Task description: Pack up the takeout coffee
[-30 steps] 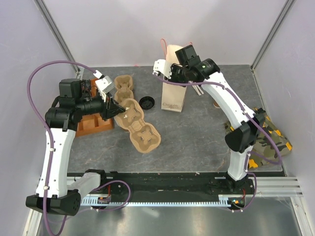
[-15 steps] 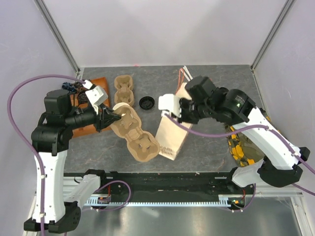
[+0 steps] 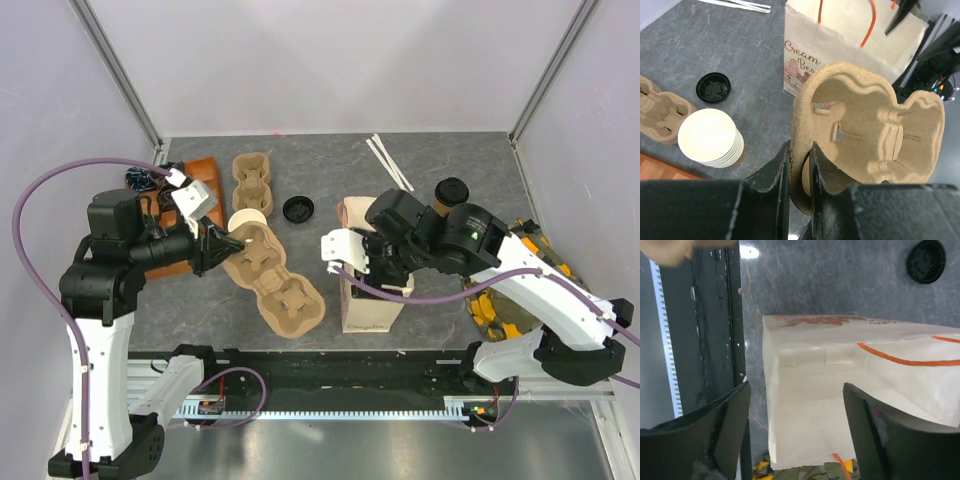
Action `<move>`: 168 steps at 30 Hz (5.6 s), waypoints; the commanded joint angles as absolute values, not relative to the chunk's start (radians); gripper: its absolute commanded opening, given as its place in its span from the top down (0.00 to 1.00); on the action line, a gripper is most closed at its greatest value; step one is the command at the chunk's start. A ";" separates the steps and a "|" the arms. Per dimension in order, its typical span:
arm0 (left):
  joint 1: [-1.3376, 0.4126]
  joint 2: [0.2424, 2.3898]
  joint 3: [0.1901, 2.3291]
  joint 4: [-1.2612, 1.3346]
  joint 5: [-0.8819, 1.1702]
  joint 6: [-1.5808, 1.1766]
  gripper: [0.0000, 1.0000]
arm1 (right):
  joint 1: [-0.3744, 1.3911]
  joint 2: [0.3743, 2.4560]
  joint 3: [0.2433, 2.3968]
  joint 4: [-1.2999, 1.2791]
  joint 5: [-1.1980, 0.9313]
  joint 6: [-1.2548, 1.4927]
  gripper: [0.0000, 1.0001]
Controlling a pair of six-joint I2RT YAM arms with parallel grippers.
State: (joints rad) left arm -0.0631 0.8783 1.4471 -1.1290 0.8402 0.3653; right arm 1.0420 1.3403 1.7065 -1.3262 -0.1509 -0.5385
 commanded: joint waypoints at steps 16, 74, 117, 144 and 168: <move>-0.061 0.933 1.479 -1.055 0.899 0.252 0.98 | 0.513 1.581 2.289 -1.239 -0.354 -0.607 0.02; -0.271 1.375 2.260 -1.117 0.695 0.382 0.98 | 0.500 1.754 2.203 -1.401 -0.371 -0.582 1.00; -1.238 1.255 1.712 -0.677 -0.261 0.893 0.98 | 0.627 1.620 2.089 -1.304 -0.301 -0.347 1.00; -1.275 1.207 1.345 -0.581 -0.232 0.804 0.98 | 0.687 1.577 2.029 -1.276 -0.333 -0.331 1.00; -1.123 1.319 1.335 -0.652 -0.028 0.744 0.98 | 0.707 1.552 1.988 -1.292 -0.354 -0.348 1.00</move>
